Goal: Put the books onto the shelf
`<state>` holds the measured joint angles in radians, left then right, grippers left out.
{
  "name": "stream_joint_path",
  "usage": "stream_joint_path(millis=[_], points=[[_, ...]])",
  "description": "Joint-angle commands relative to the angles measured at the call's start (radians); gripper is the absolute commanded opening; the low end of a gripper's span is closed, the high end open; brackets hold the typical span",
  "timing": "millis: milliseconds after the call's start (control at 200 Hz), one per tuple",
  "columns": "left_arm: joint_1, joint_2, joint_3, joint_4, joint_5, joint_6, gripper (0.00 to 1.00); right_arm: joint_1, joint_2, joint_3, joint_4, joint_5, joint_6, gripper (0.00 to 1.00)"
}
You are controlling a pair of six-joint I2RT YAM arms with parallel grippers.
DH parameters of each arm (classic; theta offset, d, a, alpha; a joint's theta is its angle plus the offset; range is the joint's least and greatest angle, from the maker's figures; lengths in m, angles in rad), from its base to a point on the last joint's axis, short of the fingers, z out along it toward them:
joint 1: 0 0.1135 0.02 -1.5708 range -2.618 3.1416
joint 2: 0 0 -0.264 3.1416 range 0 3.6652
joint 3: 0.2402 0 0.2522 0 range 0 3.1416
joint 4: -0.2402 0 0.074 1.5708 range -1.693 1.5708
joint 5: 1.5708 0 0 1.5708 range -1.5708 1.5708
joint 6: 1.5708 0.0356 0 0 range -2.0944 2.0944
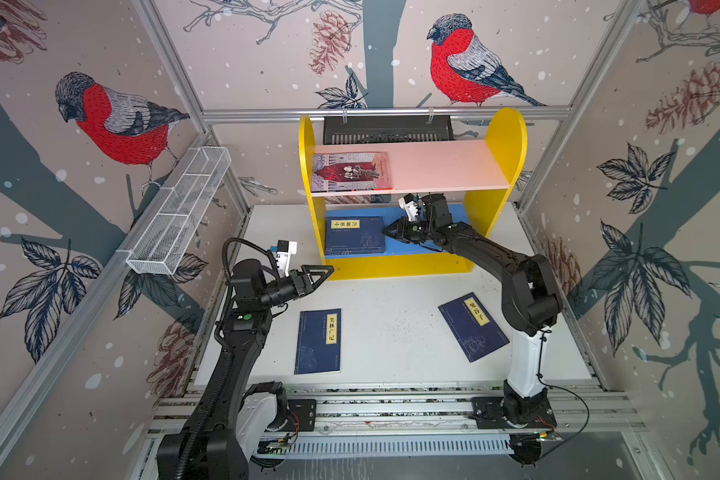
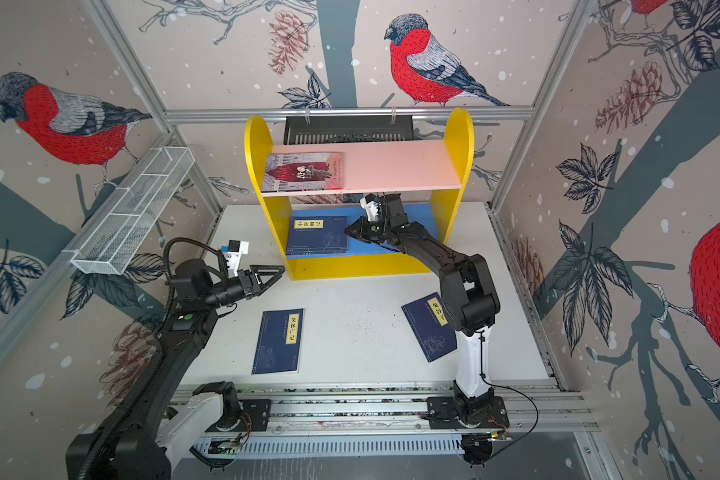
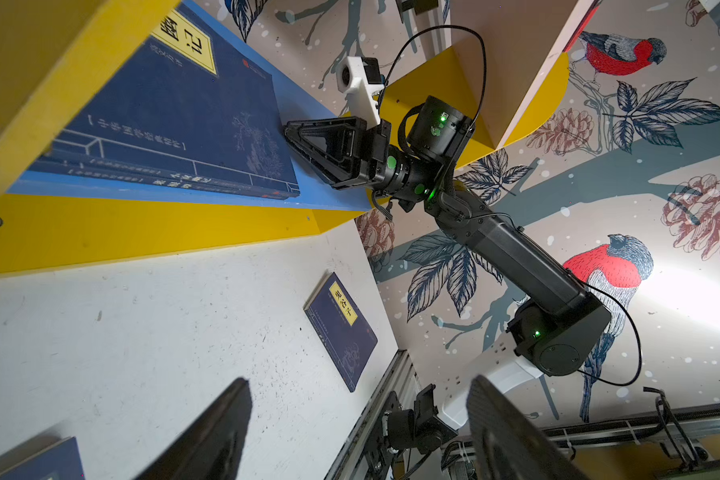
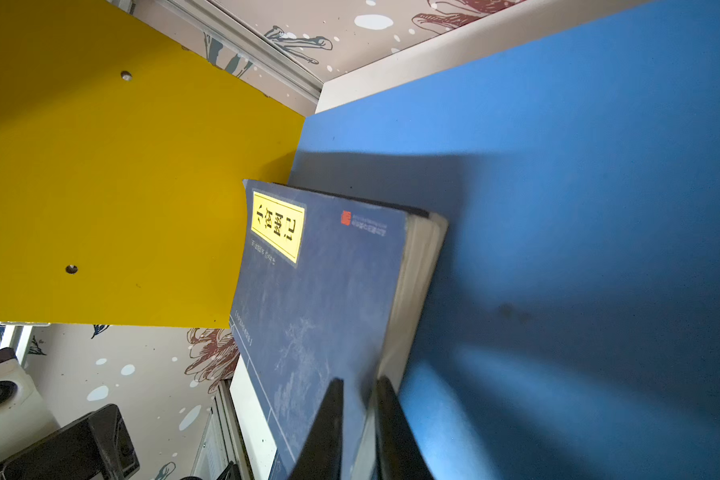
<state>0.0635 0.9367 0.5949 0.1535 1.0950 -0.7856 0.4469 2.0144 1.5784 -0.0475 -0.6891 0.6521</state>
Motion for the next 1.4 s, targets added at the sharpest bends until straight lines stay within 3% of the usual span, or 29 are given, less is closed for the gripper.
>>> stream_joint_path(millis=[0,725,926,1391], points=[[-0.001,-0.001,0.0,0.055,0.006,-0.001,0.82,0.005,0.005,0.012,0.022,-0.012,0.003,0.18],[-0.007,-0.001,0.001,0.055,0.008,0.002,0.82,0.009,0.001,0.01,0.014,-0.006,0.0,0.18],[-0.007,-0.004,0.002,0.054,0.008,0.002,0.82,0.004,-0.012,0.007,0.014,0.017,0.0,0.25],[-0.007,-0.005,0.008,0.05,0.009,0.005,0.82,0.03,-0.258,-0.245,0.019,0.123,-0.068,0.26]])
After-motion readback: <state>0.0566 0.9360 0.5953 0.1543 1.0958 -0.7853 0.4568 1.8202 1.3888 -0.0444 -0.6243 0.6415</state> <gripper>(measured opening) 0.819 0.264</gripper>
